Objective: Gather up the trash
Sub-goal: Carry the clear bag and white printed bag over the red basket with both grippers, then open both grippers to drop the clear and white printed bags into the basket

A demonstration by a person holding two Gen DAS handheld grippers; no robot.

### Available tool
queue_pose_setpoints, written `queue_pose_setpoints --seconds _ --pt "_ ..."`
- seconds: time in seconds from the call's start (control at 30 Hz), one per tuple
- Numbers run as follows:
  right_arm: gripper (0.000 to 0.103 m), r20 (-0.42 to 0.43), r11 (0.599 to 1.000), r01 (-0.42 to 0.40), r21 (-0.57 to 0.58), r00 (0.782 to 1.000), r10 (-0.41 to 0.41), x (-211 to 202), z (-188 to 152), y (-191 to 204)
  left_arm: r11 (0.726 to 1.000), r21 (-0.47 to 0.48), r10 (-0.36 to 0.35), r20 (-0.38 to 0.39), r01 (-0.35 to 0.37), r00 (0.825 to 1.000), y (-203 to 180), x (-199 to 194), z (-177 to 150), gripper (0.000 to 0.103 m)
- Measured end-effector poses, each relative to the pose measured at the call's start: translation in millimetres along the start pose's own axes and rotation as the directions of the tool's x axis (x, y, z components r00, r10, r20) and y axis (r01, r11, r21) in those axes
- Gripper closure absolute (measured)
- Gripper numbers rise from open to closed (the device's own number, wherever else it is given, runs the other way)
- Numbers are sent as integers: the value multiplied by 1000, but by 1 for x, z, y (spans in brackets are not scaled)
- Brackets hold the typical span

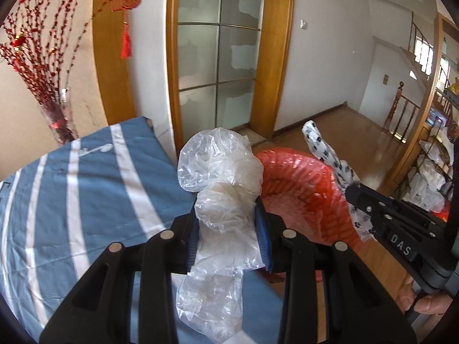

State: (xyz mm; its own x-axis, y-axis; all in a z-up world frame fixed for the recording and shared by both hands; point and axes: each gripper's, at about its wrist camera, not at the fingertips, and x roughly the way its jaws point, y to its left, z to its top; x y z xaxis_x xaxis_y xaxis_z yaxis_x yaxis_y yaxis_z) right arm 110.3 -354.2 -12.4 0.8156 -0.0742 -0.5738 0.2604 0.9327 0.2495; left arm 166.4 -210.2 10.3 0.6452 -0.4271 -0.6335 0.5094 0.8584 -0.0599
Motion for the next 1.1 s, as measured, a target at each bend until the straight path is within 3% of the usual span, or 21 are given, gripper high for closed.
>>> queue_pose_setpoints --seconds 0.43,0.53,0.67,0.9,1.1 --pt "88 -7 994 -15 105 1000 15 11 13 -40 988 -55 -144 -59 141 988 -28 40 4 67" --pt "82 -13 988 -32 148 999 34 16 18 -51 985 -72 -161 -71 156 984 -32 49 7 65" --pt "60 -6 979 -50 198 999 53 16 18 -62 984 -85 -164 -90 156 982 -37 63 4 60" --pt "55 16 981 -14 192 1000 11 2 7 -64 982 -106 -170 -116 158 979 -33 69 -4 47" --pt "42 60 990 28 135 998 -36 -18 1 -49 987 -90 -142 -92 134 986 -27 53 -7 43"
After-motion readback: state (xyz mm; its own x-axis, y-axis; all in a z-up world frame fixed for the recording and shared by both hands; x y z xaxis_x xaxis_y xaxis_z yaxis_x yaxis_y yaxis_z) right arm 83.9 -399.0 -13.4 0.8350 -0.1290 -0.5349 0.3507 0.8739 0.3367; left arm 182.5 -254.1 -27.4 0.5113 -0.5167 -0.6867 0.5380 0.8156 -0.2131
